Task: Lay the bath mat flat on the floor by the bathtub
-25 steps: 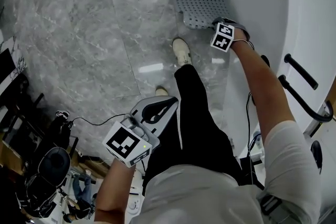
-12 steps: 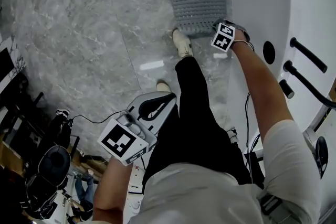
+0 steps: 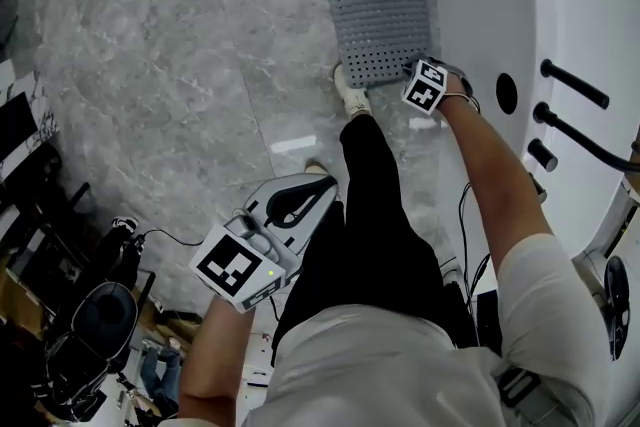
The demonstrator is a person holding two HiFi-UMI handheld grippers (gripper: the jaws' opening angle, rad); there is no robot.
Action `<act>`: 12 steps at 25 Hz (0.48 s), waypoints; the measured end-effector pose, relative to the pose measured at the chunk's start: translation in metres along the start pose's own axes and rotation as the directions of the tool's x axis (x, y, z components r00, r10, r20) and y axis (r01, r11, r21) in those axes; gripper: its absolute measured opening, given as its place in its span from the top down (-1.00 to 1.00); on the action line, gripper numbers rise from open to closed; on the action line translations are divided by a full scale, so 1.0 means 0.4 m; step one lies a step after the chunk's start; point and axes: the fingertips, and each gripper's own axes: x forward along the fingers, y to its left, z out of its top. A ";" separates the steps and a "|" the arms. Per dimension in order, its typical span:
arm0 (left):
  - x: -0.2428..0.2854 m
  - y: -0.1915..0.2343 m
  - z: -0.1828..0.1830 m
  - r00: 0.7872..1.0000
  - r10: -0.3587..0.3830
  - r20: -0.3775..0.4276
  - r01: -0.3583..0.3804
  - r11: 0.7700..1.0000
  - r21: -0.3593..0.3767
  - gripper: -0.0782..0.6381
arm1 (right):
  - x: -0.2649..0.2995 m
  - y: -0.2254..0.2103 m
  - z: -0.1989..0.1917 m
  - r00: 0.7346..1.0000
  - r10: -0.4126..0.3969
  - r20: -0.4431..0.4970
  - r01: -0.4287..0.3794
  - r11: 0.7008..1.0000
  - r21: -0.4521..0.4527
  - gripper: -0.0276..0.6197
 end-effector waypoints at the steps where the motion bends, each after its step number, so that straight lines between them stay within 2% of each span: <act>1: -0.009 -0.011 0.003 1.000 -0.001 0.006 0.001 1.000 0.013 0.73 | -0.016 0.006 0.005 1.000 -0.006 0.010 0.006 1.000 0.011 0.81; 7: -0.081 -0.107 0.029 0.999 -0.011 0.048 0.007 0.996 0.085 0.73 | -0.136 0.073 0.014 0.998 -0.036 0.050 0.033 0.998 0.054 0.83; 12: -0.138 -0.185 0.015 0.998 -0.030 0.063 0.019 0.986 0.166 0.73 | -0.234 0.155 0.018 0.995 -0.060 0.085 0.052 0.994 0.095 0.84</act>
